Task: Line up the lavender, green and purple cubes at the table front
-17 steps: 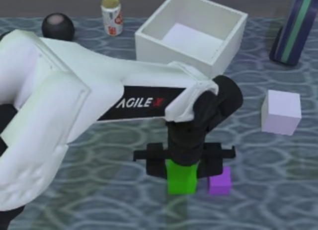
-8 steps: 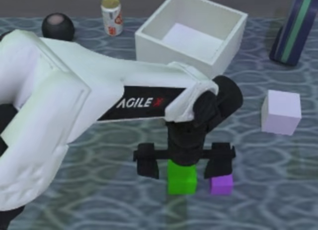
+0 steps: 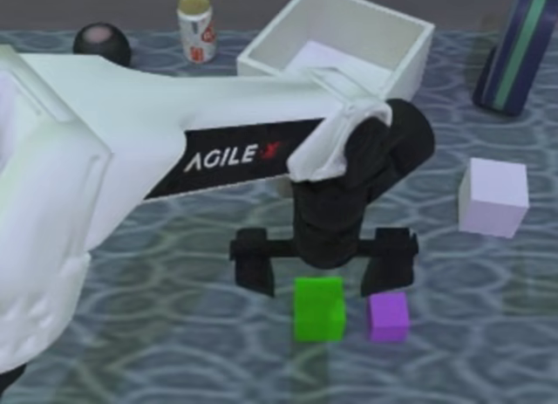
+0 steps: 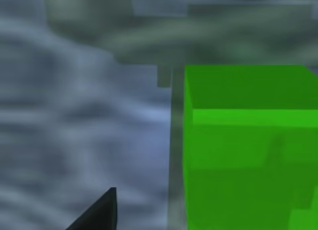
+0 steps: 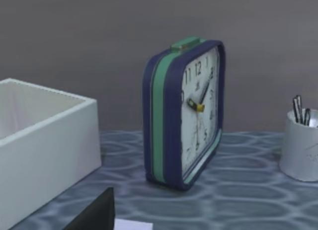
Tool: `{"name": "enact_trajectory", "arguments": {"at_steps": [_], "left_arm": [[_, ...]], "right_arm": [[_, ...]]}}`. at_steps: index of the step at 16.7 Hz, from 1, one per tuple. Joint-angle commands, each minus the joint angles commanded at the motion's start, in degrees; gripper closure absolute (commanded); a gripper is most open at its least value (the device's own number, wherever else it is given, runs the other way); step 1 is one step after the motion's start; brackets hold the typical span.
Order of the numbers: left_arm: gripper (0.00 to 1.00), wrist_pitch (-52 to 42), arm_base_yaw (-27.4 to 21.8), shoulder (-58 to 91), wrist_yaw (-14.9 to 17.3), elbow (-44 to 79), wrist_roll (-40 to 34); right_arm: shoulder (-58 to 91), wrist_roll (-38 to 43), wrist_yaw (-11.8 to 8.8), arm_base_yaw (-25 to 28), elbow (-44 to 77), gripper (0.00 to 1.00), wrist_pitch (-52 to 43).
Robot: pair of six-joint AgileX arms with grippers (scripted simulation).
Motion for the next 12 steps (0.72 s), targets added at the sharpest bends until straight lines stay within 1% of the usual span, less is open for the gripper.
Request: {"name": "enact_trajectory", "arguments": {"at_steps": [3,8,10,12], "left_arm": [[0.00,-4.02,0.44,-2.00,0.04,2.77,-0.07],[0.00,-4.01,0.17,-1.92,0.03,2.75,-0.06],[0.00,-2.98,1.24,-3.64,-0.09,1.08,0.07],[0.00,-0.59,3.60,-7.77,-0.30,-2.74,0.55]], "right_arm": [[0.00,0.00,0.00,0.00,0.00,0.00,0.00],[0.01,0.00,0.00,0.01,0.00,0.00,-0.01],[1.76,0.42,-0.08,0.27,1.72,0.00,-1.21],[5.76,1.32,-0.15,0.75,5.67,0.00,-3.83]]}}
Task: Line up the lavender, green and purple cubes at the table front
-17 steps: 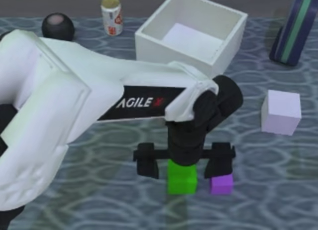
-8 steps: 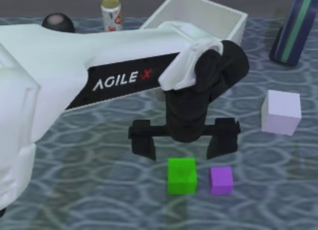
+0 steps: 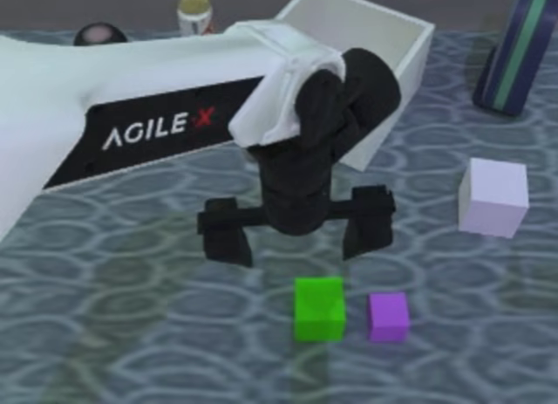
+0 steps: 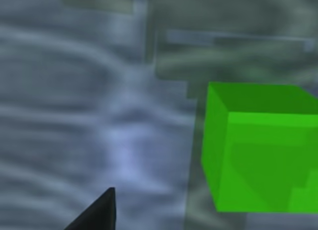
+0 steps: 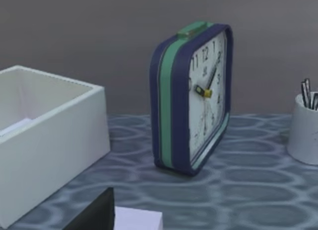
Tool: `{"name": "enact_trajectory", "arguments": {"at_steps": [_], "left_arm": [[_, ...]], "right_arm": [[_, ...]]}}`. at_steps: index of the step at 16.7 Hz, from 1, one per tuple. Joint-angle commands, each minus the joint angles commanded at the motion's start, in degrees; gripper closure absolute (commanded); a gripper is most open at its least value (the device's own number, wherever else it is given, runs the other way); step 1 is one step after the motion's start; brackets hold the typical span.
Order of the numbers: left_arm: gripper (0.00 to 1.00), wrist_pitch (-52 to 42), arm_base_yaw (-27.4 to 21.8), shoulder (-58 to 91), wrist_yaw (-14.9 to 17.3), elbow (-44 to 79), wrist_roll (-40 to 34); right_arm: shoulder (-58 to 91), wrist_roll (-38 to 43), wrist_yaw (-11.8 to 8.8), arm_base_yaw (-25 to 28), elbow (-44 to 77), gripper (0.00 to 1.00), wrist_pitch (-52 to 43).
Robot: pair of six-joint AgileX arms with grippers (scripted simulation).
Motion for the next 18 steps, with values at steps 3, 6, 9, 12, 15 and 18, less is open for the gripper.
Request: {"name": "enact_trajectory", "arguments": {"at_steps": [3,6,9,12,15,18], "left_arm": [[0.00,5.64,5.29,-10.70,-0.30,-9.02,1.77],[0.00,13.11,12.06,-26.25,-0.48,-21.17,5.22],[0.00,21.82,19.73,-44.66,-0.55,-35.70,10.72],[0.00,30.95,27.48,-63.69,-0.54,-51.03,18.02],[0.00,39.67,34.41,-80.95,-0.34,-65.11,26.26],[0.00,47.53,40.01,-94.91,0.09,-76.30,34.51]], "right_arm": [[10.62,2.15,0.00,0.99,10.08,0.00,-6.39],[26.00,4.79,0.12,2.16,22.93,0.00,-14.74],[45.04,7.64,0.32,3.50,37.06,0.00,-24.40],[65.22,10.52,0.54,4.91,51.24,0.00,-34.44],[84.11,13.36,0.72,6.30,64.80,0.00,-44.08],[98.75,15.88,0.74,7.50,76.53,0.00,-52.03]]}}
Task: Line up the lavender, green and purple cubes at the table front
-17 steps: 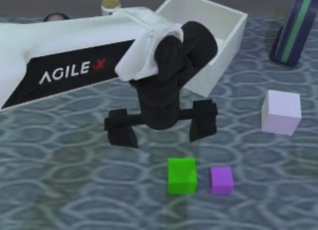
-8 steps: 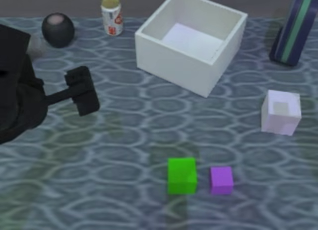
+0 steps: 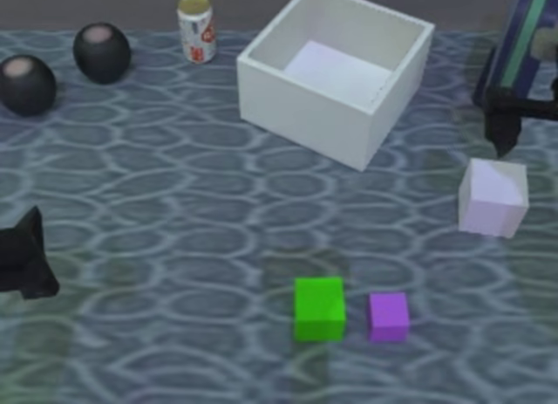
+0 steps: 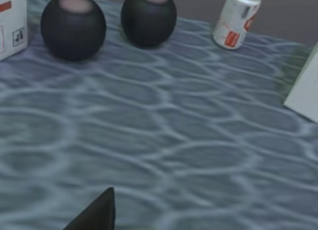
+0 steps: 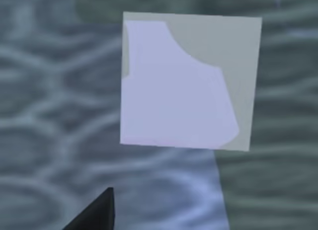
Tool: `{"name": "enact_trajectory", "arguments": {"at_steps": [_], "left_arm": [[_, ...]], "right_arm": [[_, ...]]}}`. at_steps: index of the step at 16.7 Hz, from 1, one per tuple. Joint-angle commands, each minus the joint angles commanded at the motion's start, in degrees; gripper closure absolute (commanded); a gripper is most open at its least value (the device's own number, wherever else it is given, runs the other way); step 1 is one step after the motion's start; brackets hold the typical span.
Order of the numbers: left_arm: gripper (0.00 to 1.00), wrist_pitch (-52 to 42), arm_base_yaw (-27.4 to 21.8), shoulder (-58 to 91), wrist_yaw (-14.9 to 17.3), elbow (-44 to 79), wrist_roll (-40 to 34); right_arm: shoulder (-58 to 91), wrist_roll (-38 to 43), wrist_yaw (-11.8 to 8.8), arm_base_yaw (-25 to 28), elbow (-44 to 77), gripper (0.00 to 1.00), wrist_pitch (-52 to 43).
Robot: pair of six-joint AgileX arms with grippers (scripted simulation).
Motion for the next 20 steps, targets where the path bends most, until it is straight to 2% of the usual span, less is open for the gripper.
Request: {"name": "enact_trajectory", "arguments": {"at_steps": [6,12,16,20], "left_arm": [[0.00,11.53,6.74,-17.81,0.94,-12.55,12.68],[0.00,13.19,7.52,-20.38,1.08,-13.95,14.53],[0.00,13.19,7.52,-20.38,1.08,-13.95,14.53],[0.00,13.19,7.52,-20.38,1.08,-13.95,14.53]], "right_arm": [[17.85,3.40,-0.34,1.55,16.62,0.00,-9.47],[20.17,3.83,-0.43,1.73,18.84,0.00,-10.51],[21.05,3.69,-0.42,1.58,17.07,0.00,-8.15],[24.51,3.87,-0.39,1.72,11.60,0.00,1.66]]}}
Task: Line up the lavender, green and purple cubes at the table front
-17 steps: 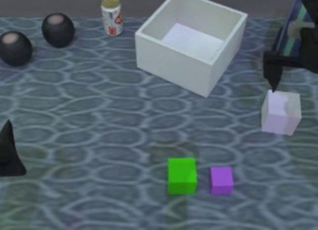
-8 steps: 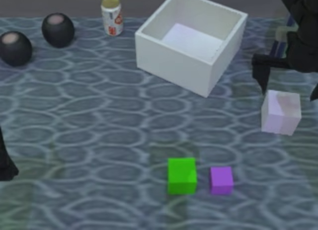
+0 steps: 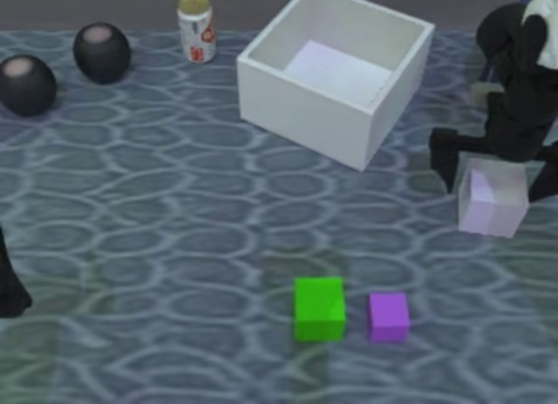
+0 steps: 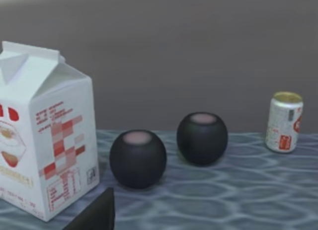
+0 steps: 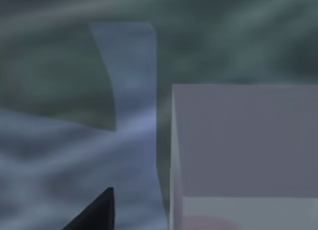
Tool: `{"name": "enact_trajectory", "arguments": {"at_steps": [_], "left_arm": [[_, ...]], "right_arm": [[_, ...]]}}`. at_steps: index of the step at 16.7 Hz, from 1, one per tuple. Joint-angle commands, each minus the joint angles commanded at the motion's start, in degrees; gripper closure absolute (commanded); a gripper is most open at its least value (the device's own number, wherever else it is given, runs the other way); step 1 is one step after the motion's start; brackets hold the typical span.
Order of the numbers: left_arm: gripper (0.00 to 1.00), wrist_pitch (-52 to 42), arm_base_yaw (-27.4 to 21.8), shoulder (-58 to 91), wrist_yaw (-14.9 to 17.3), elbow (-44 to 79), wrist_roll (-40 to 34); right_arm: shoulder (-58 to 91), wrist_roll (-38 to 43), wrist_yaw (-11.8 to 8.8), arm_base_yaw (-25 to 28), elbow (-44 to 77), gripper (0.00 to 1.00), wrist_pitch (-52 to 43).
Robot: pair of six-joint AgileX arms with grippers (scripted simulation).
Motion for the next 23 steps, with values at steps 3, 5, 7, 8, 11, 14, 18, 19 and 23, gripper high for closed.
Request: {"name": "enact_trajectory", "arguments": {"at_steps": [3,5,7,8,11,14,18,19,23], "left_arm": [[0.00,0.00,0.00,0.00,0.00,0.00,0.00],[0.00,0.00,0.00,0.00,0.00,0.00,0.00],[0.00,0.00,0.00,0.00,0.00,0.00,0.00],[0.00,0.00,0.00,0.00,0.00,0.00,0.00],[0.00,0.00,0.00,0.00,0.00,0.00,0.00],[0.00,0.00,0.00,0.00,0.00,0.00,0.00],[0.00,0.00,0.00,0.00,0.00,0.00,0.00],[0.00,0.00,0.00,0.00,0.00,0.00,0.00],[0.00,0.00,0.00,0.00,0.00,0.00,0.00]], "right_arm": [[2.07,0.12,0.02,0.09,-3.04,0.00,4.61],[2.23,0.13,0.02,0.10,-3.28,0.00,4.92],[2.23,0.13,0.02,0.10,-3.28,0.00,4.92],[2.23,0.13,0.02,0.10,-3.28,0.08,4.92],[2.23,0.13,0.02,0.10,-3.28,0.30,4.92],[2.23,0.13,0.02,0.10,-3.28,0.53,4.92],[2.23,0.13,0.02,0.10,-3.28,0.83,4.92],[2.23,0.13,0.02,0.10,-3.28,0.90,4.92],[2.23,0.13,0.02,0.10,-3.28,1.00,4.92]]}}
